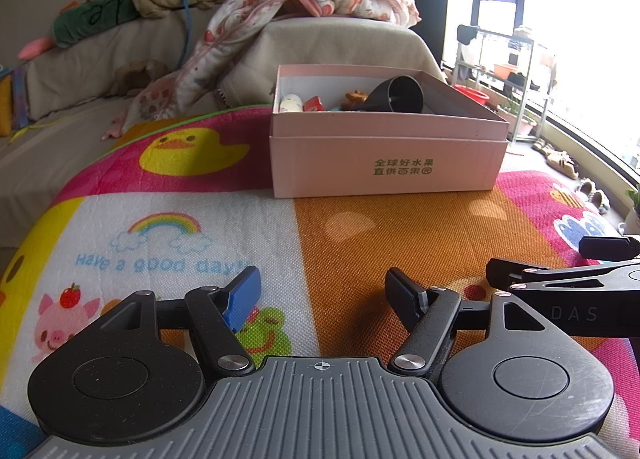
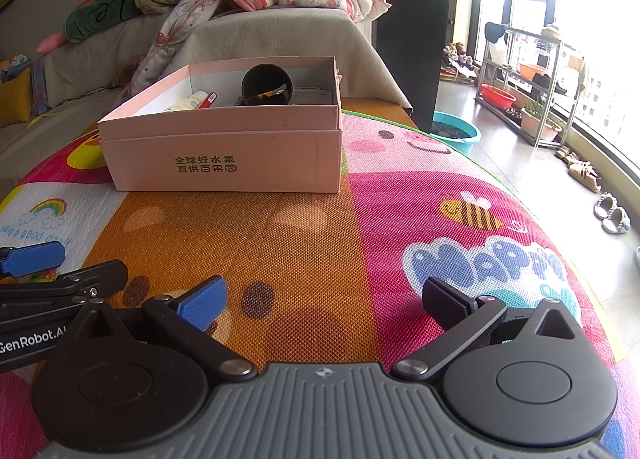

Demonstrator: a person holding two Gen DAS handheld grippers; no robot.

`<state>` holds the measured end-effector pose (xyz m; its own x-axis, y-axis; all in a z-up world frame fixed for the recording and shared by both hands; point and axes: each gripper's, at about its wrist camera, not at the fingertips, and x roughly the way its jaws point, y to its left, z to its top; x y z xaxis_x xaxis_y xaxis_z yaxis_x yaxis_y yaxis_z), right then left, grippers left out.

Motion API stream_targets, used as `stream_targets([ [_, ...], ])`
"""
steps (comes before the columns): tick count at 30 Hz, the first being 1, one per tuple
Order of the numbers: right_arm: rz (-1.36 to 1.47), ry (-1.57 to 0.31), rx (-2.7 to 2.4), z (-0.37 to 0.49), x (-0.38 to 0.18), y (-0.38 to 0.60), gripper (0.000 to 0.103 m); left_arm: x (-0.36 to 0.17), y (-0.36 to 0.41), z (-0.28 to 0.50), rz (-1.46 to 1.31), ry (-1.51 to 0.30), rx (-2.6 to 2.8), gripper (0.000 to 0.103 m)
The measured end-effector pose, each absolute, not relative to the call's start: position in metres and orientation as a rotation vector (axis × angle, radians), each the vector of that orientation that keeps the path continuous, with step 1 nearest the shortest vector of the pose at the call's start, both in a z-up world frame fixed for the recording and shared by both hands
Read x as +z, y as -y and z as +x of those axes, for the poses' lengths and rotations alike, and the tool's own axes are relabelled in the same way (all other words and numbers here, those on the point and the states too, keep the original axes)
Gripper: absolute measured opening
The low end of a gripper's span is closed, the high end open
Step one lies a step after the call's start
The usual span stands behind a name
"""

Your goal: Organize rigid objects

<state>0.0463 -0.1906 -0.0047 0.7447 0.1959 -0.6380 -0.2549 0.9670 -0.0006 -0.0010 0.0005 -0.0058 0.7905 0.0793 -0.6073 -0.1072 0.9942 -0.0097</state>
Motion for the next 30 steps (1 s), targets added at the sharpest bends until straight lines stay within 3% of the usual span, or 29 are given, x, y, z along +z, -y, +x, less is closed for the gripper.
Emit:
stream_targets([
  [30,-0.090,-0.688,0.247,0.0466,-0.0048,0.1908,0.103,-0.0054,-0.0013,-0.0016,-0.063,-0.651,0.091,0.074],
])
